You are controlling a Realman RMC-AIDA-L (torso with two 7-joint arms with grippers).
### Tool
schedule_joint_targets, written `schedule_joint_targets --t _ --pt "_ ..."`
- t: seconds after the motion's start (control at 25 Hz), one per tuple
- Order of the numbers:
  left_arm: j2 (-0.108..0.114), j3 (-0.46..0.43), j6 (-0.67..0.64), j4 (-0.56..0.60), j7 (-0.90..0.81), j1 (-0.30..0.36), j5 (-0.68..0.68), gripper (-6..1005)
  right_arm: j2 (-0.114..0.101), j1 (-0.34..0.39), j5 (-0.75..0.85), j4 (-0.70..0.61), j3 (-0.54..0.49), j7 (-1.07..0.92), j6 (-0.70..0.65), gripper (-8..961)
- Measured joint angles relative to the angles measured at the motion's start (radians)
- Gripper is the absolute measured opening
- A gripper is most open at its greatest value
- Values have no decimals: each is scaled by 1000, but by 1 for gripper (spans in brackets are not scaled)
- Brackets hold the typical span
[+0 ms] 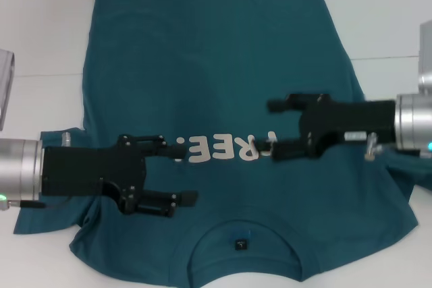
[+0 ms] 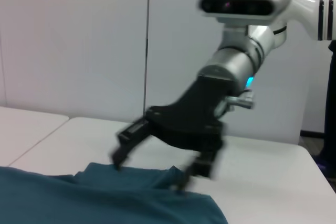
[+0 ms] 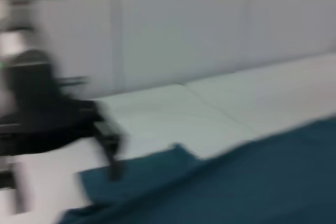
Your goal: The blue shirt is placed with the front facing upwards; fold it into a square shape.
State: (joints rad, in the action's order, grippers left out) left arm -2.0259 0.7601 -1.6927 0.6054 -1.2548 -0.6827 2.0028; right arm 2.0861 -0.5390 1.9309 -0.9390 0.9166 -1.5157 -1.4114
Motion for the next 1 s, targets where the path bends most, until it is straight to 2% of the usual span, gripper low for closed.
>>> schedule_joint_targets --t 0.12,0.24,0.4,0.56,0.8,1.0 --pt "-9 -2 2 0 -6 0 -2 842 -2 10 39 -42 -19 -107 87 913" --pt "-24 -2 3 4 -6 -2 -3 842 -14 13 124 -87 -48 -263 133 912" --pt "-34 3 16 2 -36 -20 -4 843 -37 11 289 -156 -72 -511 133 910" --pt "-37 7 14 3 -47 -25 -4 843 -43 12 470 -212 -103 -679 80 908" --pt "-42 3 18 2 -49 -32 -4 843 -50 0 696 -225 -163 -781 -9 905" --pt "-54 2 21 0 -54 -32 -9 843 -54 10 780 -227 -225 -805 -27 902"
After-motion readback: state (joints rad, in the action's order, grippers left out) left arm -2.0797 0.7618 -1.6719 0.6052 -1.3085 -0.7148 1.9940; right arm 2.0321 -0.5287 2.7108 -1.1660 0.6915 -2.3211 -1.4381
